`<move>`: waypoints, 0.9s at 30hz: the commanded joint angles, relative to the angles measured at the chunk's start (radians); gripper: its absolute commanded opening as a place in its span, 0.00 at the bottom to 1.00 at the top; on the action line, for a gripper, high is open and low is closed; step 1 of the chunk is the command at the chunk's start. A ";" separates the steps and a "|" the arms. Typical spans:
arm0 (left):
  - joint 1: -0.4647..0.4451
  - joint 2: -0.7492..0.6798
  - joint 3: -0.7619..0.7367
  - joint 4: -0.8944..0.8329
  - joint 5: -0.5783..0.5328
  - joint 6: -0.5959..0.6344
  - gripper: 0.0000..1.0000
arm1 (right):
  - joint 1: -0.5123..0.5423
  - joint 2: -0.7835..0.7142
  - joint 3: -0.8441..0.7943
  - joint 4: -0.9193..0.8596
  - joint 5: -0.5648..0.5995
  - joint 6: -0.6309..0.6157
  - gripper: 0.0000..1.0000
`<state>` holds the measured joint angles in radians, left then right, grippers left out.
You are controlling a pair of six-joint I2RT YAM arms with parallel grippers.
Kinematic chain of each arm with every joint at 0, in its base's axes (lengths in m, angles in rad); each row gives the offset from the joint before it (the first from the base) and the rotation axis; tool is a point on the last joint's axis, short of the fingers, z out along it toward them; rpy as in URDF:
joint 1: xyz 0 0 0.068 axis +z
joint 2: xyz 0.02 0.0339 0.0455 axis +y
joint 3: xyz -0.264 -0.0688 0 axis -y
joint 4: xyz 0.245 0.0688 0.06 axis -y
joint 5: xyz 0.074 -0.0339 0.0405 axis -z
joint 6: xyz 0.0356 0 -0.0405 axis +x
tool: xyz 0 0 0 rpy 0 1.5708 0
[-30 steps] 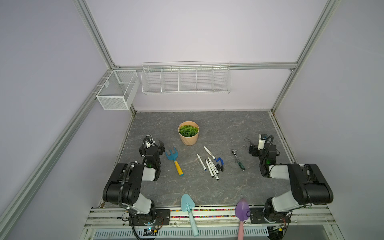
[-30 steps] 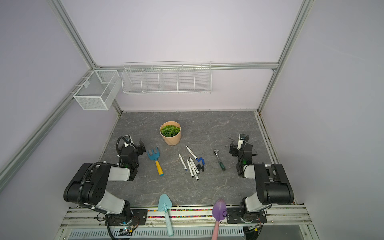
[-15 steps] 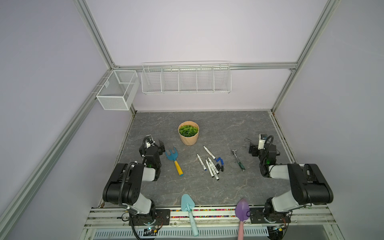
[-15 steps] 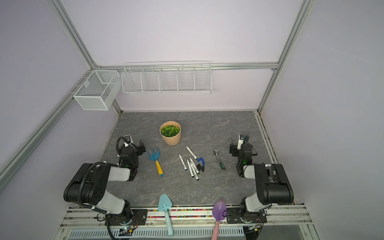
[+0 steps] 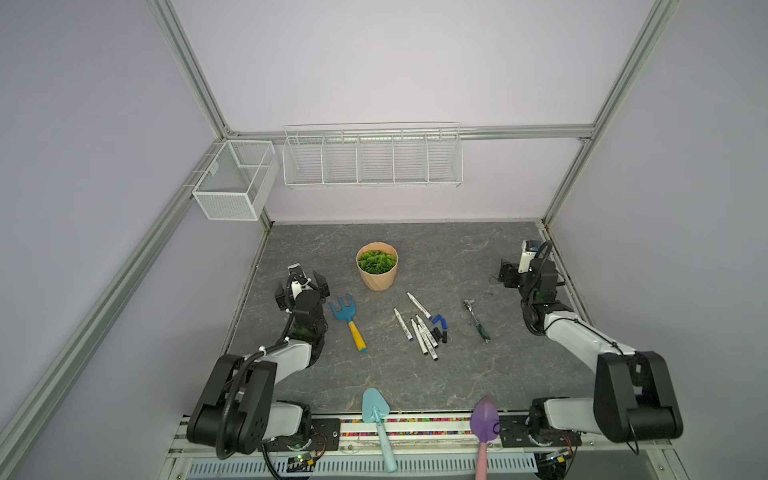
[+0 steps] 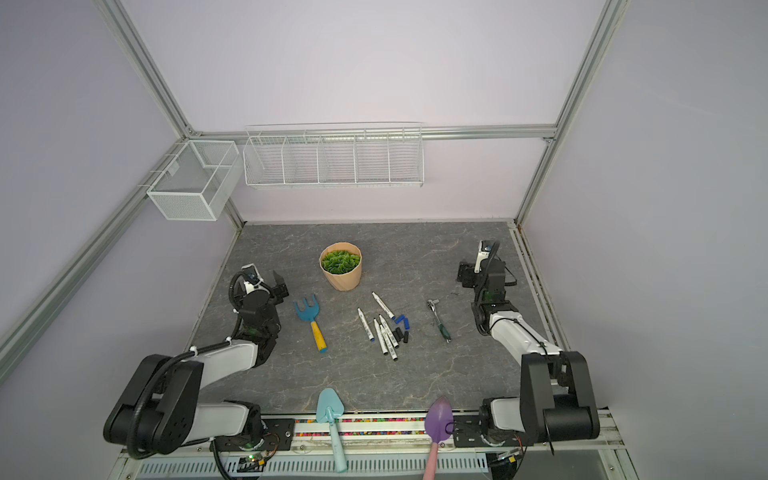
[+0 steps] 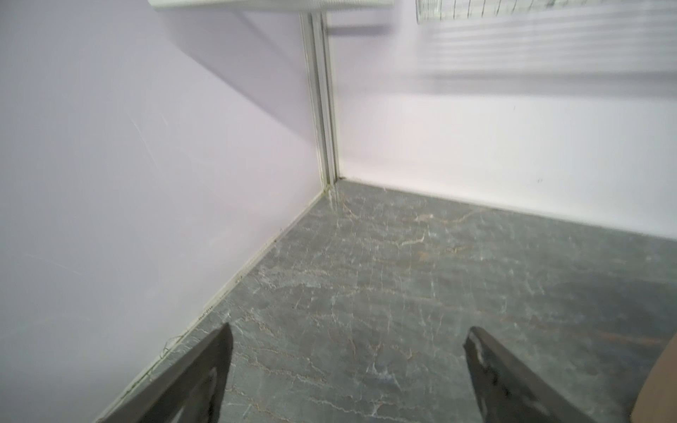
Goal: Insert the pens into the pen caps
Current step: 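Reach the left gripper down and grasp a white marker by its barrel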
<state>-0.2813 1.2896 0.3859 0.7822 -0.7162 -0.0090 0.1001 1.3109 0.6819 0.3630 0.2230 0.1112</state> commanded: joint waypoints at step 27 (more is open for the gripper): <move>-0.489 0.230 0.527 -1.190 0.613 -0.484 1.00 | 0.217 -0.004 0.254 -0.589 0.023 0.209 0.85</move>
<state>-0.7647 1.4780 0.8429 -0.4366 -0.2173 -0.5396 0.3134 1.3113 0.9485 -0.2142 0.2470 0.3214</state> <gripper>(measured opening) 0.999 0.846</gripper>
